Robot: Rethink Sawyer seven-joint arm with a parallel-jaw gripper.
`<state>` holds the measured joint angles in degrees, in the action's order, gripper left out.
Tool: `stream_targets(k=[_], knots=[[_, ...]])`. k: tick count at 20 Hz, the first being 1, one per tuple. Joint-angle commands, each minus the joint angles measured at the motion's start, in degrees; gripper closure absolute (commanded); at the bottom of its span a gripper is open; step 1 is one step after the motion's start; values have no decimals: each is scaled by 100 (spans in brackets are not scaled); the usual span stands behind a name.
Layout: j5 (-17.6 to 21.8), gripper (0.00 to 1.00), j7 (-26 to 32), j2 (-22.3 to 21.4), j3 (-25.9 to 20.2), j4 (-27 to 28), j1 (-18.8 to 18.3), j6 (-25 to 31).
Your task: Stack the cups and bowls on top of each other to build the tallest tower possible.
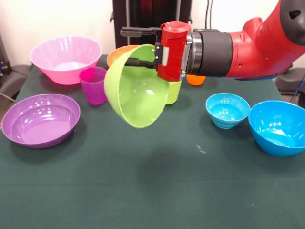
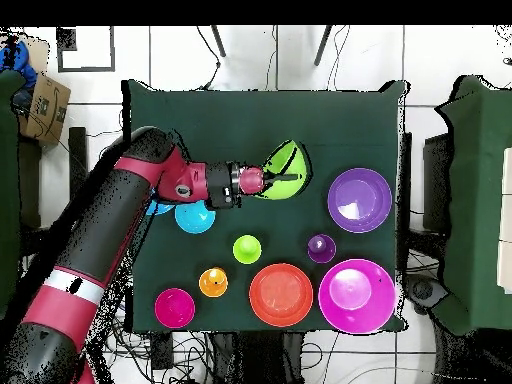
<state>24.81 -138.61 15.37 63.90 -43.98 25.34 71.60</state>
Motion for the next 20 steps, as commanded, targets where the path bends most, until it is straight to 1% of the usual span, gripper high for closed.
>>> stream_targets(k=[1, 3, 5, 6, 8, 11, 15, 20], knots=[[-306, 0, -1118, -194, -549, -194, -127, -41], [-280, 0, -1064, -208, -545, -181, -153, -53], [-267, 0, -1072, -304, -614, -296, -176, -247], [-284, 0, -1067, -309, -625, -276, -188, -229], [-280, 0, -1116, -218, -588, -168, -208, -120], [-243, 0, -1244, -183, -610, -203, -238, -259], [-243, 0, -1118, -280, -627, -222, -269, -292], [-240, 0, -1091, -318, -661, -226, -339, -402]])
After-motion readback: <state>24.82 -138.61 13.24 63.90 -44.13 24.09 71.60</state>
